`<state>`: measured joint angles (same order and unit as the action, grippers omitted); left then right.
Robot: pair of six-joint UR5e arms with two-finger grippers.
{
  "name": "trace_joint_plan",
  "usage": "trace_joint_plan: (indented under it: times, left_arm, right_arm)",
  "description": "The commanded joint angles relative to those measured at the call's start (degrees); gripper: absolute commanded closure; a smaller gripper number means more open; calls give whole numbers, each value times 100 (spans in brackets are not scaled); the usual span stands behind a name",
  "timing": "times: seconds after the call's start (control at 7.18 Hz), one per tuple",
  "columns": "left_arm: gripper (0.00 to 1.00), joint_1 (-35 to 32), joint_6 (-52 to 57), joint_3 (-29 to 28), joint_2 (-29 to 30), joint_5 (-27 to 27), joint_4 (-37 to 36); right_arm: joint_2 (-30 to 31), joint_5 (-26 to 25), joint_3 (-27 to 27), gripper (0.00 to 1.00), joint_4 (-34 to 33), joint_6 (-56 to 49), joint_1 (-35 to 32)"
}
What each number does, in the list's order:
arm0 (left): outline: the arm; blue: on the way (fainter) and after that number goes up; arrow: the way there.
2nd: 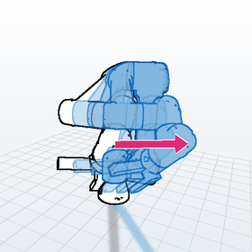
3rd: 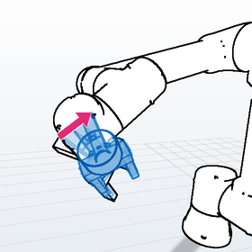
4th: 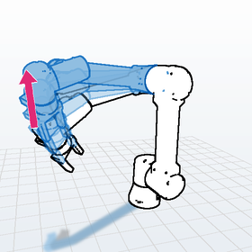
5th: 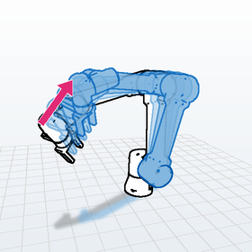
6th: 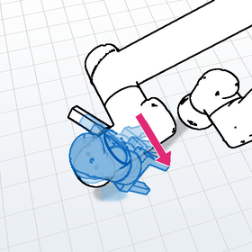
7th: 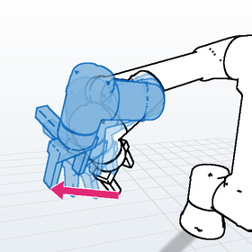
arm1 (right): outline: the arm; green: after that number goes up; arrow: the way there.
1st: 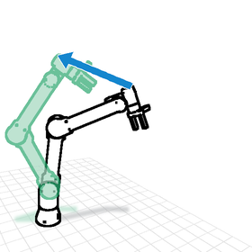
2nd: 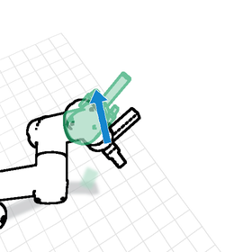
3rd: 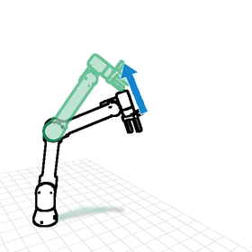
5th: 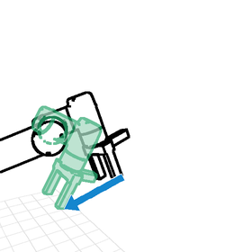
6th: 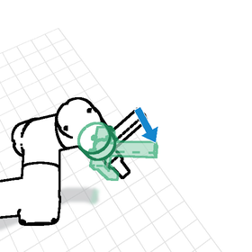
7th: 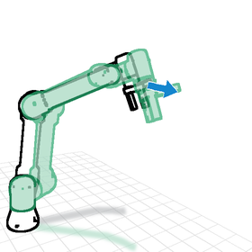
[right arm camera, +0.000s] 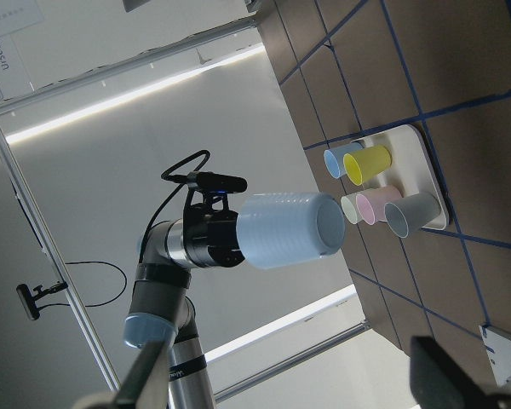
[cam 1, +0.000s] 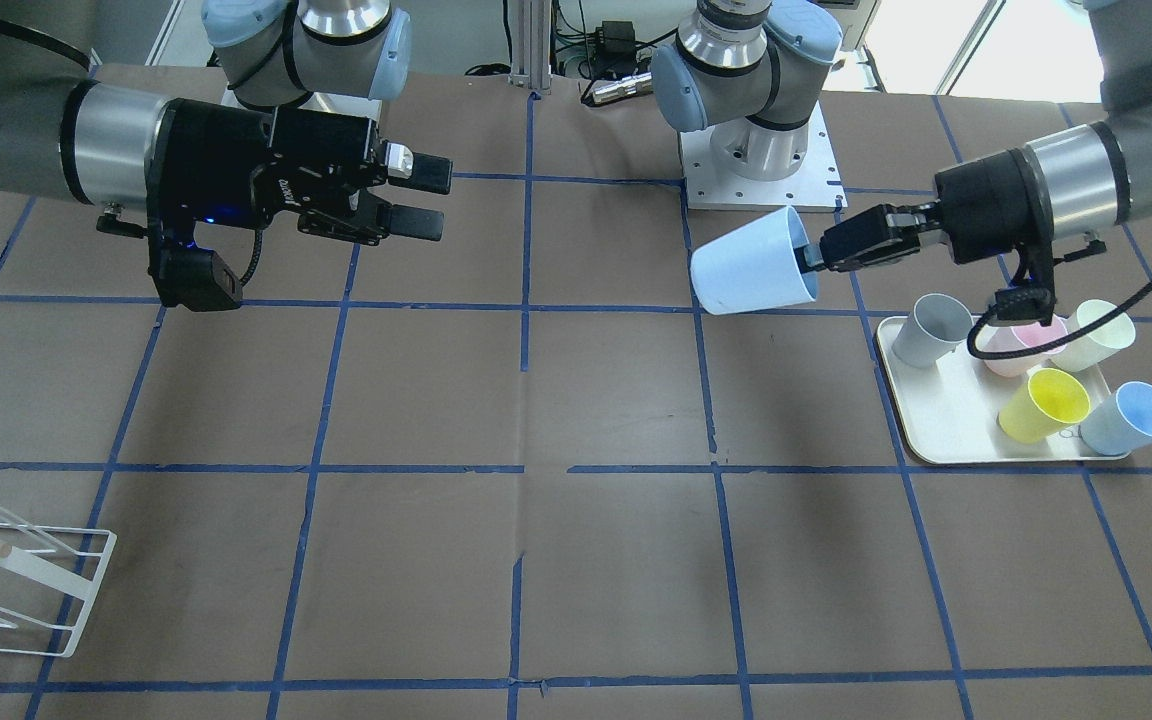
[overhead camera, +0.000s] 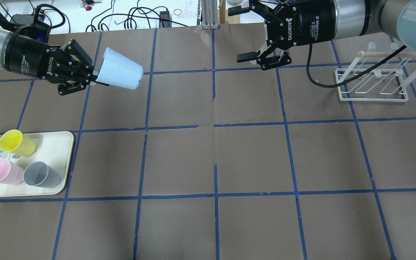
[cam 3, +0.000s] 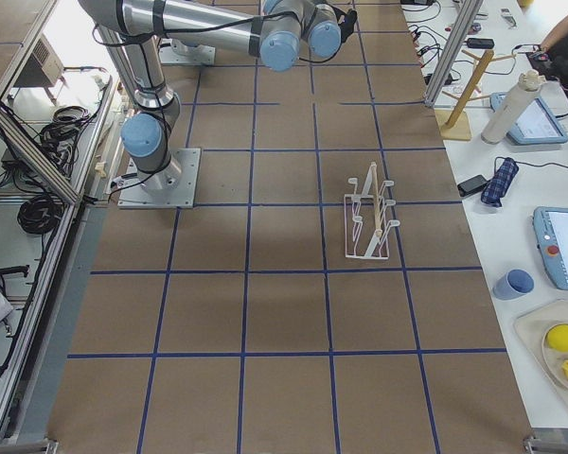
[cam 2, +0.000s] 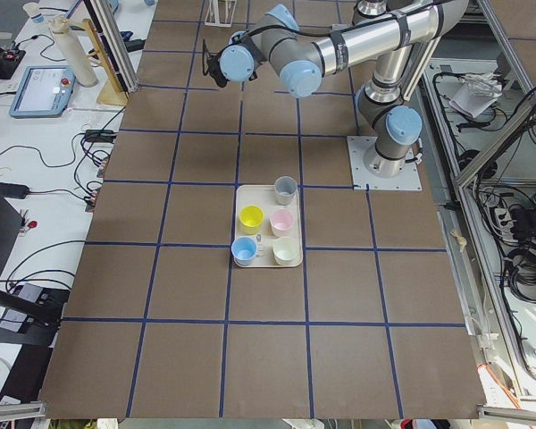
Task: Transfer IKEA cup to right arm and place on rack
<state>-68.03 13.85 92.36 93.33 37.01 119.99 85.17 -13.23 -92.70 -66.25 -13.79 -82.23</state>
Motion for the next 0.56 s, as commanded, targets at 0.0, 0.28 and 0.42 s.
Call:
trace_joint_plan:
  times: [0.0, 0.28, 0.42]
  left_arm:
    - [100, -410, -58, 106, -332, -1156, 857]
    - [100, -745, -5, 491, -377, -2298, 974]
    - [100, -833, 91, 676, -368, -2756, 974]
  right_arm:
    - [-79, 510, -11, 0, 24, -440, -30]
    - [-115, 472, -20, 0, 164, -397, 31]
    - [-106, 453, -20, 0, 243, -405, 31]
